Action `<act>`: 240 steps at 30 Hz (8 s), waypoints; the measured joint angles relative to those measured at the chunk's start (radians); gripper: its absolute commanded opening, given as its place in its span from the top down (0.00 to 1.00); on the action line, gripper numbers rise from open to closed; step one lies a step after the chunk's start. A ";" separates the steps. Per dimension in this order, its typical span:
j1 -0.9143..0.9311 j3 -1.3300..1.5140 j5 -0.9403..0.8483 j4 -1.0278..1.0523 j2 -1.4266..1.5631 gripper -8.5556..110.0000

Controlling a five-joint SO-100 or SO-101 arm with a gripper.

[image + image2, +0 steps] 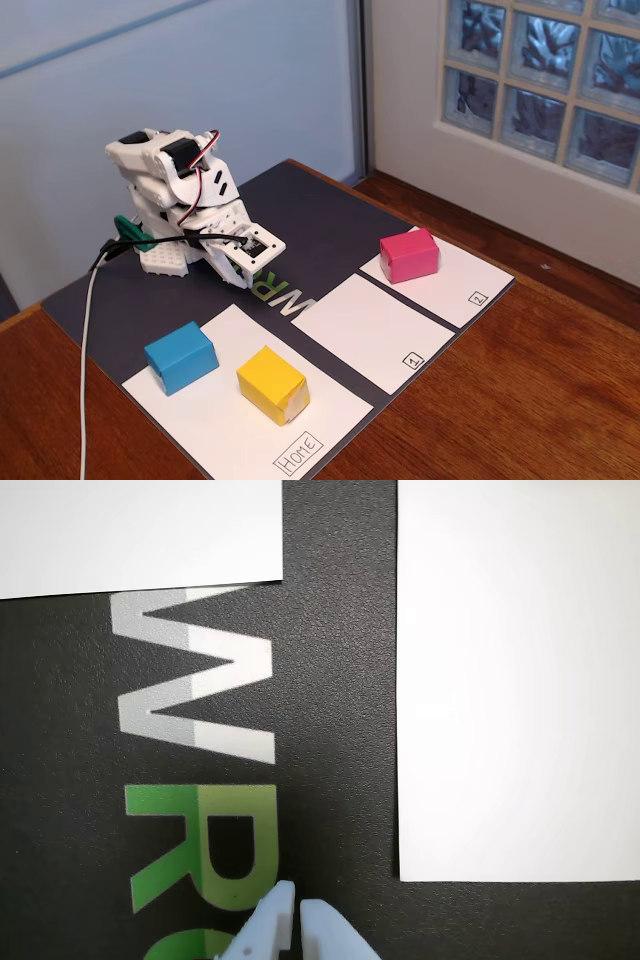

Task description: Move box yellow to zone 1

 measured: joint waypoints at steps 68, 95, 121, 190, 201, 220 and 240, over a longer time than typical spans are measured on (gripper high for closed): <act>0.196 -2.645 -0.448 0.368 -2.459 0.64; 0.150 -1.937 -0.440 0.130 -2.103 0.68; 0.127 -1.707 -0.331 -0.158 -2.105 0.57; -0.156 -1.928 -0.077 0.252 -1.810 0.93; -0.281 -1.940 0.058 0.138 -1.970 0.93; -0.373 -1.937 0.153 -0.049 -2.194 0.93; -0.364 -1.644 0.156 -0.304 -2.194 0.93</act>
